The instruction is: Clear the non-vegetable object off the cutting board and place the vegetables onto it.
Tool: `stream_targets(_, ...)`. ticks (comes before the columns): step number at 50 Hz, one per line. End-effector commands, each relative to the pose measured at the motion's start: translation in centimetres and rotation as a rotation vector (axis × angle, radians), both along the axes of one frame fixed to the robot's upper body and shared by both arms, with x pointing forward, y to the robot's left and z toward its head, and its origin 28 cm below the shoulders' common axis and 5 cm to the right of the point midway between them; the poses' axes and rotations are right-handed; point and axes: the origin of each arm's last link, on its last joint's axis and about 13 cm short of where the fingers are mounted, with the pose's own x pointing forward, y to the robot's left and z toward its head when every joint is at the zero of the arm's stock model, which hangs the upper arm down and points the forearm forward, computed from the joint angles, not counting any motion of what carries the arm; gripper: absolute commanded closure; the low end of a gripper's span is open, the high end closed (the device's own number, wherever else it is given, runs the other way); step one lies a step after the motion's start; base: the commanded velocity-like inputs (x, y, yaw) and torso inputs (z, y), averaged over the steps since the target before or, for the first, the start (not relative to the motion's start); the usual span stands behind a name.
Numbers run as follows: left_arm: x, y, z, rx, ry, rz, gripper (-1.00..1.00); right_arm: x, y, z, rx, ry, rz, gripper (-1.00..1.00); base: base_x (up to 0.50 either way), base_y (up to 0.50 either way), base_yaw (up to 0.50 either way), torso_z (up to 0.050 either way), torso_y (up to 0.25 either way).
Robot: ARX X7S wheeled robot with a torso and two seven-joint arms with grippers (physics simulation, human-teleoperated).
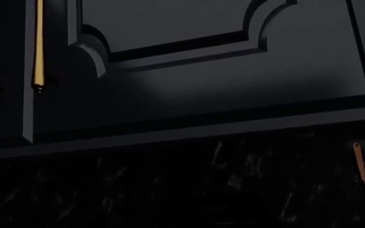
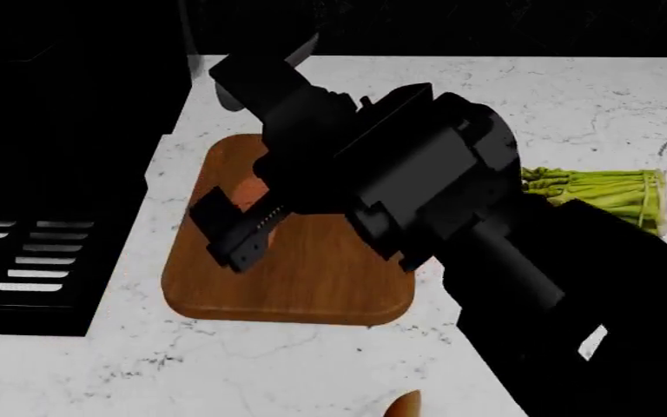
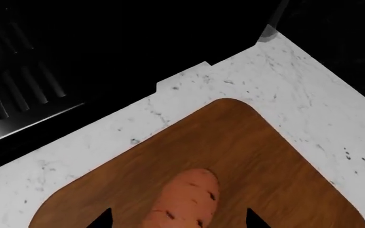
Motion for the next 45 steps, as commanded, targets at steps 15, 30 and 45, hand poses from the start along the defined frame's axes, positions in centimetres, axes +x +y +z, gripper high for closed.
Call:
stream_targets(15, 0.1, -0.4, 0.2, 0.001, -0.008, -0.023, -1.0, -10.6, -5.0, 4.4, -0.108, -0.076, 0.026, -1.0, 0.0, 0.0, 0.0, 0.0, 0.0)
stream_targets(30, 0.1, -0.5, 0.1, -0.004, -0.008, -0.027, -1.0, -15.1, -7.0, 4.0, -0.2, -0.009, 0.042, -1.0, 0.0, 0.0, 0.0, 0.0, 0.0)
stream_targets(45, 0.6, -0.6, -0.4, -0.008, 0.0, -0.031, -1.0, -17.3, -8.2, 4.1, -0.305, 0.058, 0.088, -1.0, 0.0, 0.0, 0.0, 0.0, 0.0)
